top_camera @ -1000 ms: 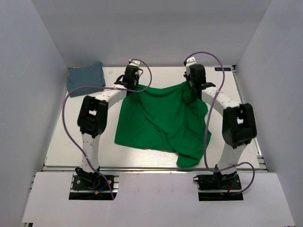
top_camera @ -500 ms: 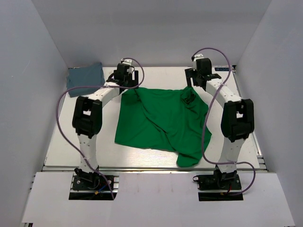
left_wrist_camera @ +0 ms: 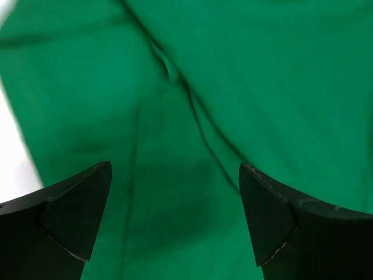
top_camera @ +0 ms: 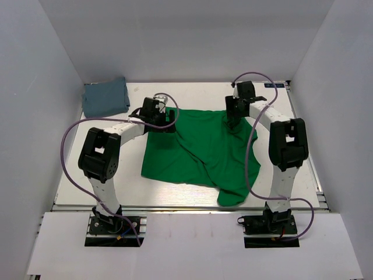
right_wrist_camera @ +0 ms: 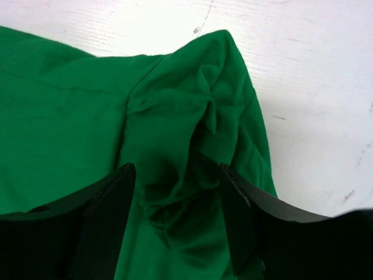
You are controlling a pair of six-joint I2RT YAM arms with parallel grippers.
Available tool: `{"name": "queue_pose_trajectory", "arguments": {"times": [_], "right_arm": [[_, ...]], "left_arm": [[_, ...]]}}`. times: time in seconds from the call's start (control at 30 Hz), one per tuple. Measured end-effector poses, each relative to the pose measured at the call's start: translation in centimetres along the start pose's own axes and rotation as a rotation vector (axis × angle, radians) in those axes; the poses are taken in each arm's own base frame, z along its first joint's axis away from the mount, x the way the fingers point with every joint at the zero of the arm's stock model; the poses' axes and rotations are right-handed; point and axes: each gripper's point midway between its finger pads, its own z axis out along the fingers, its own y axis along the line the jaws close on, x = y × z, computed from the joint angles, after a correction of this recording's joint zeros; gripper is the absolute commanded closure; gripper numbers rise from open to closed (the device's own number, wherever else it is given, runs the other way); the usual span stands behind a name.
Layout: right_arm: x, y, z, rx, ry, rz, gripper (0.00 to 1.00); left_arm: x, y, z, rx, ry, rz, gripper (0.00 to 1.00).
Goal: Fold and stack the t-shirts
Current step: Flatten out the tshirt
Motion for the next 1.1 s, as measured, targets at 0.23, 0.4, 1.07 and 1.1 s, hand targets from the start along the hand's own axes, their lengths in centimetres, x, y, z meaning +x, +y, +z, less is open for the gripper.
{"name": "queue_pose_trajectory", "arguments": {"times": [0.23,0.4,1.07,1.1], "right_arm": [[1.3,0.4,2.2,-0.017,0.05,0.029,1.0],[0.9,0.6,2.1,-0.022,0.049,0.051,1.0],[-10.1,-8.4,2.9,0.141,-0.183,-0.033,1.0],[-10.3,-8.5,3.4,0.129,-0.195,-0.07,1.0]], "left_arm": [[2.5,-1.4,0.5,0.098,0.046,-0.039,0.0],[3.4,-1.6,1.1,0.12,0.06,-0.052,0.0],[2.7,-1.1,2.1,0.094,0.028,-0.051,0.0],[2.6,-1.1,2.2,0.091,0.025,-0.05,0.0]]}}
